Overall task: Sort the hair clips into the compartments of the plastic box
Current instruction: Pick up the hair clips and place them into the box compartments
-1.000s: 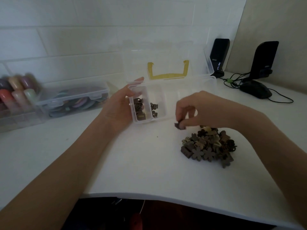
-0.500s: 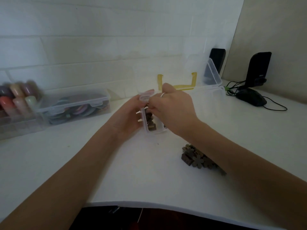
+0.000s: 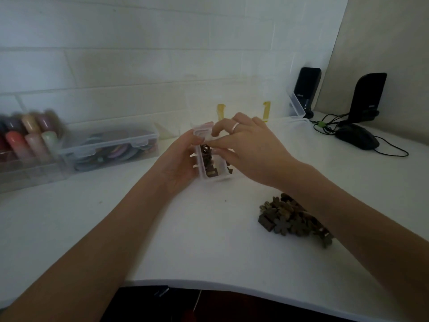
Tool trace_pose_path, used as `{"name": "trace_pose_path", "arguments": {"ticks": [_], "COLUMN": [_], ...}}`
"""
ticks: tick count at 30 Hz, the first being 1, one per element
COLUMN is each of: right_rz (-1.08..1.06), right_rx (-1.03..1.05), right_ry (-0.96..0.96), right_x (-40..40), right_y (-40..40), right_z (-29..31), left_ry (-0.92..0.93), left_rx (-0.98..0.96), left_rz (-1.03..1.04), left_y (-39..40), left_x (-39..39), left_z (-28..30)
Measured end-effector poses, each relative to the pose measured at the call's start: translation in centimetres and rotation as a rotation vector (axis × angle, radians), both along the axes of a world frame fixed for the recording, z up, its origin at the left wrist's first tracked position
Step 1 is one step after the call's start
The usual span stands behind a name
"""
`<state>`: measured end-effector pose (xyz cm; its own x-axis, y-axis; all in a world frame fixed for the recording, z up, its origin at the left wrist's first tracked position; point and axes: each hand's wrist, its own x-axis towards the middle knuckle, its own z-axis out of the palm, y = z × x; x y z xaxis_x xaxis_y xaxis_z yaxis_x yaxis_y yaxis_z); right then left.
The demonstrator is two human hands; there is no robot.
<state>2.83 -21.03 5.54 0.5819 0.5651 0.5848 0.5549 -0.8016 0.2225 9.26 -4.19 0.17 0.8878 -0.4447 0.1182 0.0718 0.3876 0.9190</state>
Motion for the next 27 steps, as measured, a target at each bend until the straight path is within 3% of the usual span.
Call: {"name": "trace_pose_path", "arguments": {"ticks": [4, 9, 13, 17, 21, 24, 27], "right_rz": [0.091, 0.091, 0.024, -0.002, -0.030, 0.035, 0.117], "right_rx": [0.172, 0.227, 0.160, 0.133, 0.095, 0.147, 0.253], "right_ry": [0.128, 0.826, 1.017, 1.116, 1.079, 1.005, 0.815], "right_x": [-1.0, -3.0, -3.2, -3.7, -3.6, -3.6, -3.7], "right_y": [-2.0, -6.8, -7.7, -7.3, -6.5, -6.4, -6.5], "right_z": [1.0, 1.4, 1.4, 1.7, 0.9, 1.1, 1.8], "left_ry": [0.027, 0.050, 0.061, 0.066, 0.075, 0.068, 0.053], "left_rx": [0.010, -0.019, -0.049, -0.059, -0.047, -0.041, -0.023], "left_rz": [0.057, 0.028, 0.011, 0.006, 0.026, 0.019, 0.023], "left_y": [-0.1, 0.0, -0.1, 0.0, 0.0, -0.1, -0.1], "left_x": [0.0, 0.3, 0.1, -0.1, -0.4, -0.6, -0.8], "left_z": [0.1, 0.2, 0.3, 0.4, 0.5, 0.7, 0.8]}}
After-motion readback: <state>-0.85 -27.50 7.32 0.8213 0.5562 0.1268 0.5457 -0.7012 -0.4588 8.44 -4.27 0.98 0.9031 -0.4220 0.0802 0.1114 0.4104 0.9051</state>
